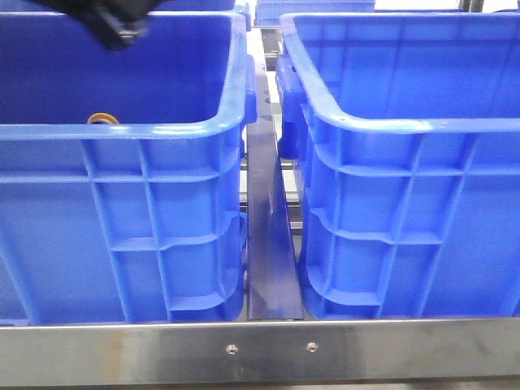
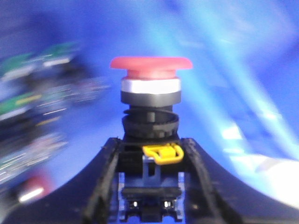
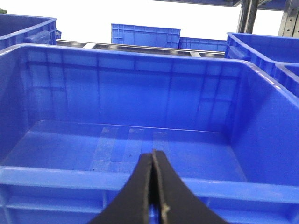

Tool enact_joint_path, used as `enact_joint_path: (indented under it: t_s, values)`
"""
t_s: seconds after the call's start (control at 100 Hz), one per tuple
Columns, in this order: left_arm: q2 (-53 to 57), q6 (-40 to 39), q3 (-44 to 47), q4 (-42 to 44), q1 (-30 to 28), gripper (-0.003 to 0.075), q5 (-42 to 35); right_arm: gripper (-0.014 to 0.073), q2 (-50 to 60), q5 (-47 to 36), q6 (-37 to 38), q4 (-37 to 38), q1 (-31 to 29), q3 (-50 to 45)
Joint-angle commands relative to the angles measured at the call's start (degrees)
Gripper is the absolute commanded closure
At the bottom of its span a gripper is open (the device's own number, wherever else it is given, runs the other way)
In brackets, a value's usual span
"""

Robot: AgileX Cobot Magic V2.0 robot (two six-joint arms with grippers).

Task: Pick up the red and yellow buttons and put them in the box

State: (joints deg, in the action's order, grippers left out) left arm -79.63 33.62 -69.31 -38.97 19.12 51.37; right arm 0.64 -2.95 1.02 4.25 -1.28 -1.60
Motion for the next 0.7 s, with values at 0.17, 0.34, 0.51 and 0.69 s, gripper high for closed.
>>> enact_joint_path:
  t_s: [0.17,0.34,0.51,0.69]
  values:
    - [2.08,1.09,-1.46,-3.66,10.02,0.0701,-2.71,0.0665,1.13,-4.55,0.16,0.64,0.02,-0.30]
    - [2.08,1.09,-1.46,-3.66,13.78,0.0701,-2.80,0.0665,1.13,-4.95,0.16,0.64,0.02,-0.25]
    - [2.08,1.09,-1.46,-4.09,14.94,0.0701,-2.80,0.0665,1.13,-5.02,0.16,0.64,0.02,-0.25]
    - [2.08,1.09,-1.46,-4.09,14.94,0.0701,-2.80,0.0665,1.08,-5.46,0.16,0.59,0.02,-0.25]
